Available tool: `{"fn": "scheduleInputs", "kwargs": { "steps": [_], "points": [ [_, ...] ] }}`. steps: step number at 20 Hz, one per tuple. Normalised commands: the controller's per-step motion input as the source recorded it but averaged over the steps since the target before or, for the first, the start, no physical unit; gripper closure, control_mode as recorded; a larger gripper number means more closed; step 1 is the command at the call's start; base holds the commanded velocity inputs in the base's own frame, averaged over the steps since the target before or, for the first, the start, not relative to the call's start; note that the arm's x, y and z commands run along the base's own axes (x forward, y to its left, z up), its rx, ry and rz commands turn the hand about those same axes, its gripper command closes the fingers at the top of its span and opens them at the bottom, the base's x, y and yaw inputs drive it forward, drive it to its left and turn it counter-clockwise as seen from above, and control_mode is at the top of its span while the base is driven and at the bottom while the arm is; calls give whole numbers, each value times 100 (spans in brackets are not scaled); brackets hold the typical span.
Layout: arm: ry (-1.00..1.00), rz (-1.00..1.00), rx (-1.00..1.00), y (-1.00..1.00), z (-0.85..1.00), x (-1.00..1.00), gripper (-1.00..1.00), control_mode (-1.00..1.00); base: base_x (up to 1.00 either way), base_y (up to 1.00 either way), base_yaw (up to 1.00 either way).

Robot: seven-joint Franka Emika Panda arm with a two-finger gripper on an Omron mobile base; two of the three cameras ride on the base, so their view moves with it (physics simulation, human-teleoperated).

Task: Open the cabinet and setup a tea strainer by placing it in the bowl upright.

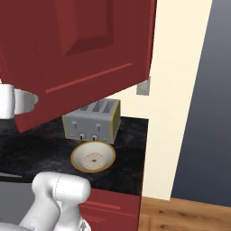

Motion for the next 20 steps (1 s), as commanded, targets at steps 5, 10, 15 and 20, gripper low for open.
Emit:
{"fn": "scheduleInputs", "kwargs": {
  "steps": [5,10,15,20],
  "points": [
    [21,-11,-45,59,13,-25,-100,-100,0,0,0],
    [33,-3,-53,58,-1,12,-100,-100,0,0,0],
    [37,0,-53,14,-14,60,-100,-100,0,0,0],
    [12,0,-39,0,-38,37,-100,-100,0,0,0]
  ]
}}
